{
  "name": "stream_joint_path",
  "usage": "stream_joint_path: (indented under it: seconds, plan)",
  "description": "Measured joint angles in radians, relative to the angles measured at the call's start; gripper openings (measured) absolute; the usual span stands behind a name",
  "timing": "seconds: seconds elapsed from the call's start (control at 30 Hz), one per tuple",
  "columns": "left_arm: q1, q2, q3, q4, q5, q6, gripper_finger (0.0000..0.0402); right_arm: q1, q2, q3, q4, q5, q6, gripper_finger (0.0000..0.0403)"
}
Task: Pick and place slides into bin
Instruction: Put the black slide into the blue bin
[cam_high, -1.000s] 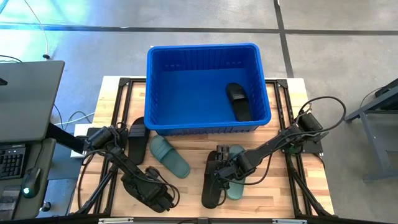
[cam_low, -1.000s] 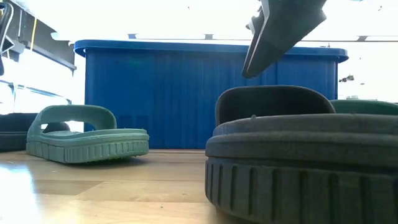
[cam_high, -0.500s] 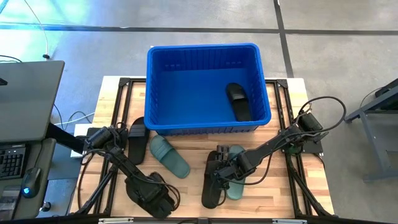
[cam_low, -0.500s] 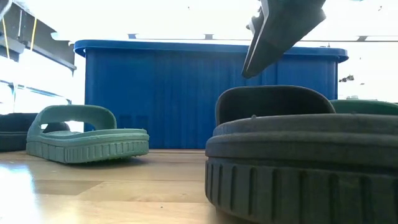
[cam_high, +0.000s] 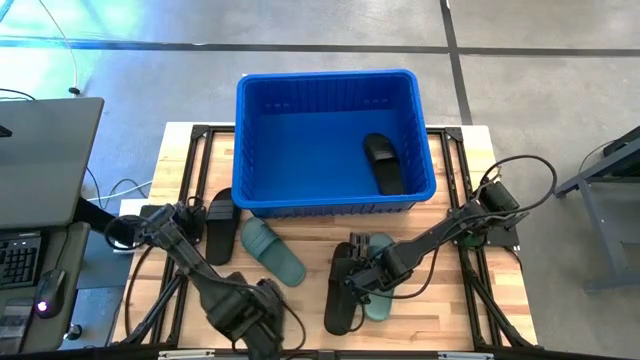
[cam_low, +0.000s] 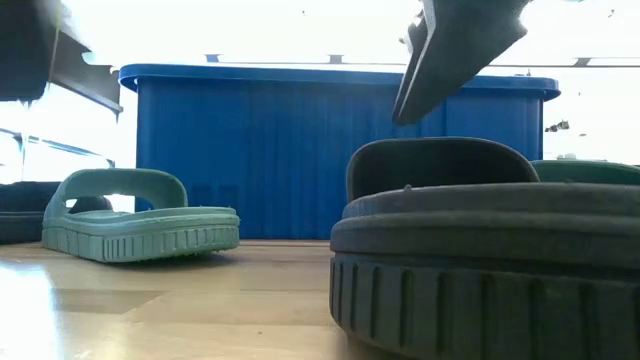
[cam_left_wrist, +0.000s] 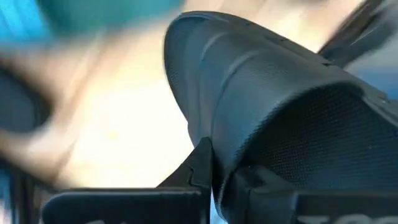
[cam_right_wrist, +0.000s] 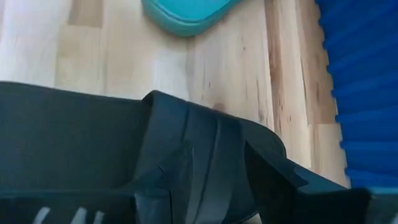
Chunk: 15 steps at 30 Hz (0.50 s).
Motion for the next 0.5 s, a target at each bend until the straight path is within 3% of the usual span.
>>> stream_joint_path:
  seconds: [0.17, 0.3, 0.4, 0.5]
  plan:
    - [0.017, -0.01, 0.179, -0.004, -0.302, 0.135, 0.0004, 0.0, 0.0, 0.0, -0.003, -0.064, 0.022, 0.0133]
    - [0.082, -0.015, 0.26, -0.006, -0.5, 0.347, 0.0003, 0.006, 0.0, 0.0, -0.007, -0.083, 0.085, 0.0133]
    - [0.177, -0.054, 0.256, -0.007, -0.581, 0.506, 0.0003, 0.013, 0.0, 0.0, -0.036, -0.045, 0.164, 0.0133]
    - [0.302, -0.074, 0.254, -0.008, -0.599, 0.679, 0.0002, 0.013, 0.0, 0.0, -0.109, -0.069, 0.261, 0.0133]
